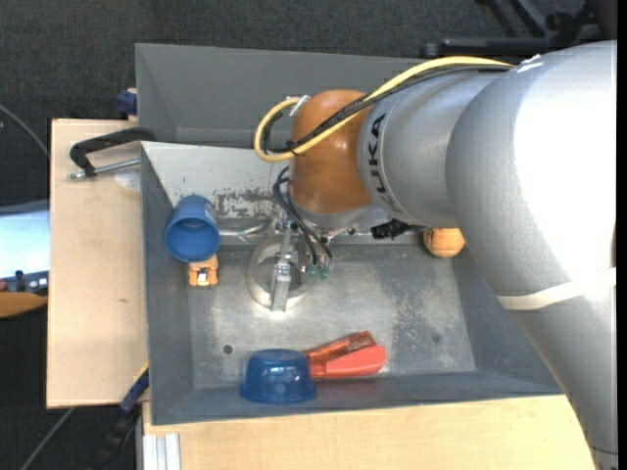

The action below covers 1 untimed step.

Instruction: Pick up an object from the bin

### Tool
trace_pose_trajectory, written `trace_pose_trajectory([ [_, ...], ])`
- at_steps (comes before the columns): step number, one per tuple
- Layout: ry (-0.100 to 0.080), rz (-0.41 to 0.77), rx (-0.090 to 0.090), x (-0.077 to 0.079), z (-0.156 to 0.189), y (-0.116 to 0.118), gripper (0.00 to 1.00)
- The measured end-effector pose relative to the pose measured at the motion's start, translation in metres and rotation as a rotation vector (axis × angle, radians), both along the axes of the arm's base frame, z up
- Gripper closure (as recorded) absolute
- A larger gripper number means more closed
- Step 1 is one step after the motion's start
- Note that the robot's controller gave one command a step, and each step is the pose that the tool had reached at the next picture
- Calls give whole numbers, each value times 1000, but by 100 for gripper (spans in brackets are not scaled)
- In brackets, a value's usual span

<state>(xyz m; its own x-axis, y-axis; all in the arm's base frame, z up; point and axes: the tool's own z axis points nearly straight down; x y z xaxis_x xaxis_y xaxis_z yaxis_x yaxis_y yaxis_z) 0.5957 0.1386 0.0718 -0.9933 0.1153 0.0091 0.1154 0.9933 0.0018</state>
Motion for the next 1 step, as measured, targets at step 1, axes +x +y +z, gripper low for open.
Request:
trace_pose_trajectory([
  [1, -22, -96, 6, 6, 56, 17, 0],
])
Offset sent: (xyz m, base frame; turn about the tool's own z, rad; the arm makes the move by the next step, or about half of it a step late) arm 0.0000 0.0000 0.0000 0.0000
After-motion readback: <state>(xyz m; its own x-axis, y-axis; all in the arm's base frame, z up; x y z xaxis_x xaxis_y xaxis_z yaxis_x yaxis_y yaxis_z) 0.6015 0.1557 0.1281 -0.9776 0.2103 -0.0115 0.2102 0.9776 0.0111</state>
